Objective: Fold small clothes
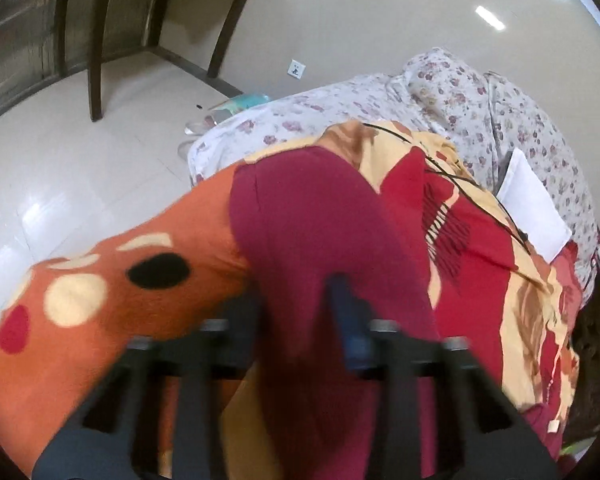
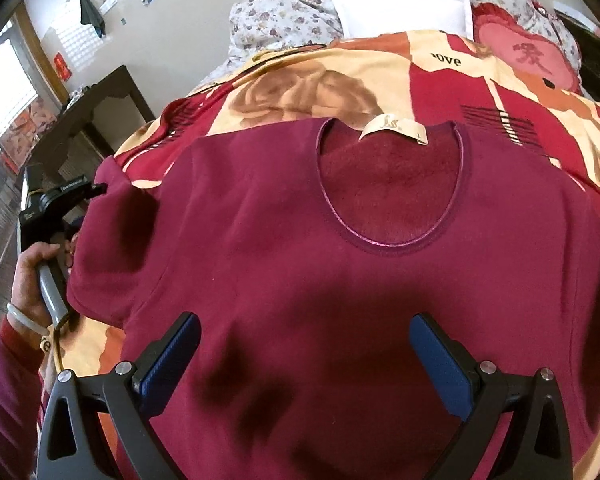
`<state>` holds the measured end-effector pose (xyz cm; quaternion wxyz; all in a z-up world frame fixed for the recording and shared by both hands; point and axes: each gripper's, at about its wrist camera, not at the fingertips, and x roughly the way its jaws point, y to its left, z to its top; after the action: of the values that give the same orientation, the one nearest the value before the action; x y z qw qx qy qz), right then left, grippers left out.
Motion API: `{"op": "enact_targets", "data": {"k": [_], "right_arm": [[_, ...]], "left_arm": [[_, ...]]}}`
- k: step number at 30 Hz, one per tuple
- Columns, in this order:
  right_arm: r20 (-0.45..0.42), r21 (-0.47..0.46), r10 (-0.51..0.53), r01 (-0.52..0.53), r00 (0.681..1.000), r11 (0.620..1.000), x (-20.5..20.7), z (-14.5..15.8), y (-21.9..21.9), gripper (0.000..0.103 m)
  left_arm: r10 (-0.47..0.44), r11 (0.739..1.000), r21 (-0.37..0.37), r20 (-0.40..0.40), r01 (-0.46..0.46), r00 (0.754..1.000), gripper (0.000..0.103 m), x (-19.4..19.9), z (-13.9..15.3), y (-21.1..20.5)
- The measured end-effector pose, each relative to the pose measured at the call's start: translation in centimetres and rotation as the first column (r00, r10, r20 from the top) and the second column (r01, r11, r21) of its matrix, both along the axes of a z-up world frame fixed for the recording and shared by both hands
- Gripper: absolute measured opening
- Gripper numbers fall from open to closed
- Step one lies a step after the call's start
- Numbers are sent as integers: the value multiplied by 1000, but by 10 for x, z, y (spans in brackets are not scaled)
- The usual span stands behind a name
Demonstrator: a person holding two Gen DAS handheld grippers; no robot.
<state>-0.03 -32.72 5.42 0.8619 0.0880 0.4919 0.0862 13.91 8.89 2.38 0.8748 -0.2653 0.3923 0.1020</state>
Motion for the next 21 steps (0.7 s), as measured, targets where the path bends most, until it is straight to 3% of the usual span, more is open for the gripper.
{"op": "enact_targets", "data": {"k": [6,9,11,13,17,21], "right_arm": [[12,36,-38,37,999,999,-5,4,-16,103],[36,47,-59,57,998,997,-14,14,-27,103],[56,48,-83,80,995,996,-18,22,-39,103],[73,51,-108,104,991,993,-23,29,-52,103],[89,57,-166,161,982,985,-30,38,-82,103],[93,49,-198,194,976,980,-38,41,-103,103]], "left_arm": [[-132,991,5,153,133,979,7,-33,59,-27],[-231,972,9,237,235,944,7,-60,94,-62],[-336,941,47,275,336,901,7,-84,113,-103],[-444,892,58,299,448,845,7,-105,123,-150],[-589,797,50,279,602,758,7,-129,114,-228],[-667,742,61,170,668,725,7,-137,72,-288]]}}
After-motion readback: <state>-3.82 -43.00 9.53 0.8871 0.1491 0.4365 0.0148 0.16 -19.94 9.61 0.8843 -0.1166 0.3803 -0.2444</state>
